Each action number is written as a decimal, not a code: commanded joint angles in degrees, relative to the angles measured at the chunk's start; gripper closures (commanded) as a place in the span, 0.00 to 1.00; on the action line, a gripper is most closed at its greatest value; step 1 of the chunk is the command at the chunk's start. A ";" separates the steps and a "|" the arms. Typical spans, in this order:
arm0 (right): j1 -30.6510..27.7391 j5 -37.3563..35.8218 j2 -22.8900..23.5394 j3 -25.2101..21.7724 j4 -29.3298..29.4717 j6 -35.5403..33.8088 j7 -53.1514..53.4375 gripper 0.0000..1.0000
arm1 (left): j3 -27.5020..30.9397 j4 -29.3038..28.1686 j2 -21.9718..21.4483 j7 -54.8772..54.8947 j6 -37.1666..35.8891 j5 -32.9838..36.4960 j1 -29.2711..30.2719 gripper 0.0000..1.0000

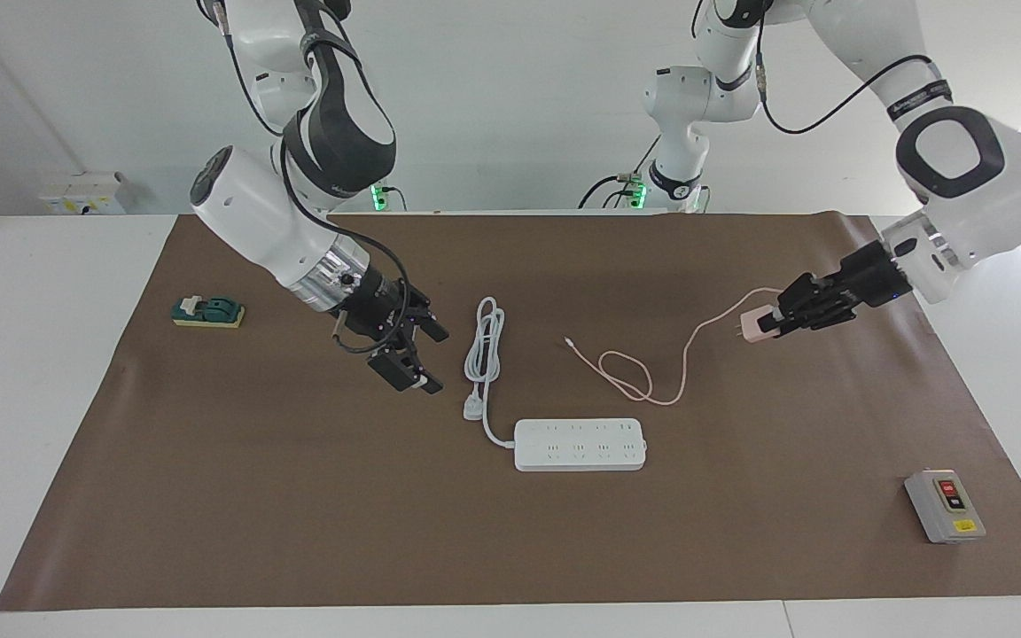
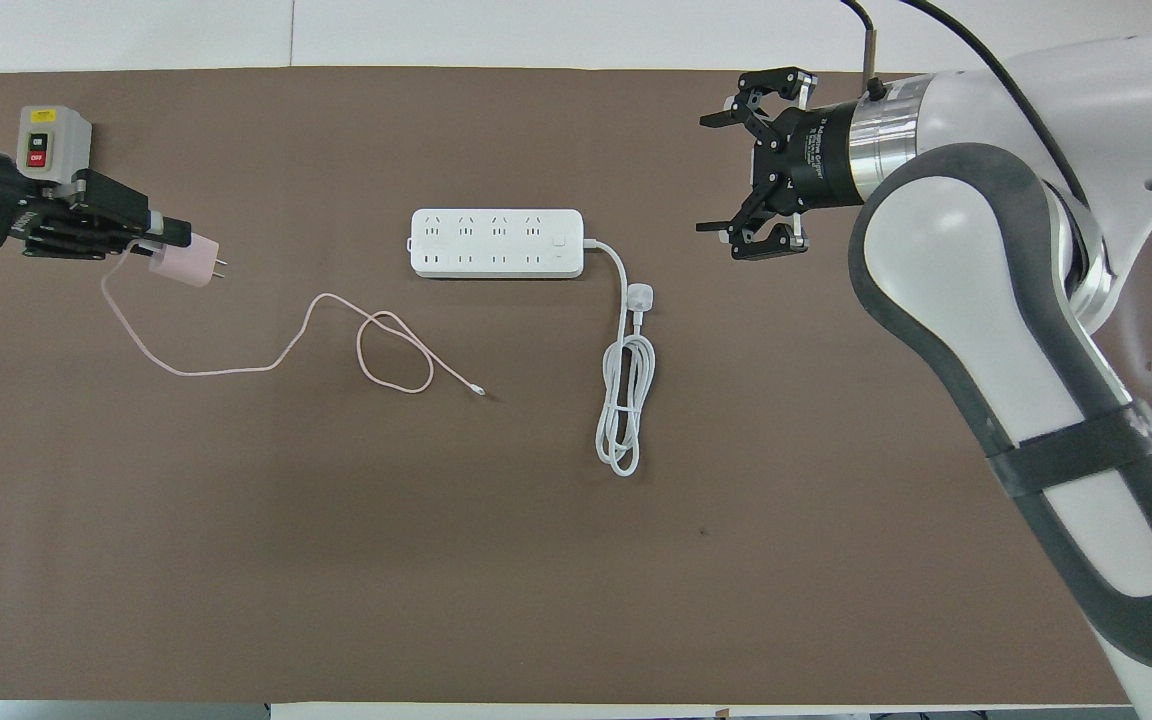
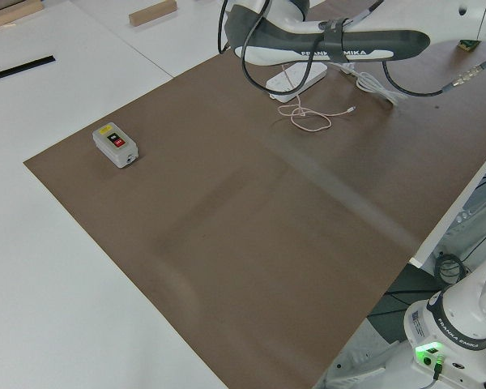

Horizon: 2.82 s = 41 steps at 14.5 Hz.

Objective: Plug charger into power strip
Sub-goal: 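Pull the charger away with the left gripper while the right gripper retracts, then bring the charger to the power strip's end with the left gripper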

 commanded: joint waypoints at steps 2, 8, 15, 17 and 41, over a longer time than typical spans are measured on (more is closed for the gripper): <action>-2.28 -3.01 -0.91 0.44 -1.00 -1.28 -7.22 0.00 | 0.25 5.86 1.67 -5.05 -7.08 5.23 0.22 1.00; -6.93 -7.06 -1.88 0.44 -1.00 -6.45 -17.50 0.00 | -0.36 10.52 0.53 -6.54 -9.64 14.35 -0.66 1.00; -12.21 -18.39 -4.60 0.44 -1.00 -15.51 -43.51 0.00 | -1.77 12.11 0.52 -19.02 -10.16 22.02 -6.89 1.00; -14.14 -20.94 -5.66 0.52 -1.00 -17.88 -51.41 0.00 | -1.69 12.11 0.61 -21.30 -9.29 22.11 -6.99 1.00; -19.78 -40.71 -20.07 1.23 -2.23 -43.21 -87.22 0.00 | -2.48 13.17 20.91 -108.48 15.67 35.47 -22.01 1.00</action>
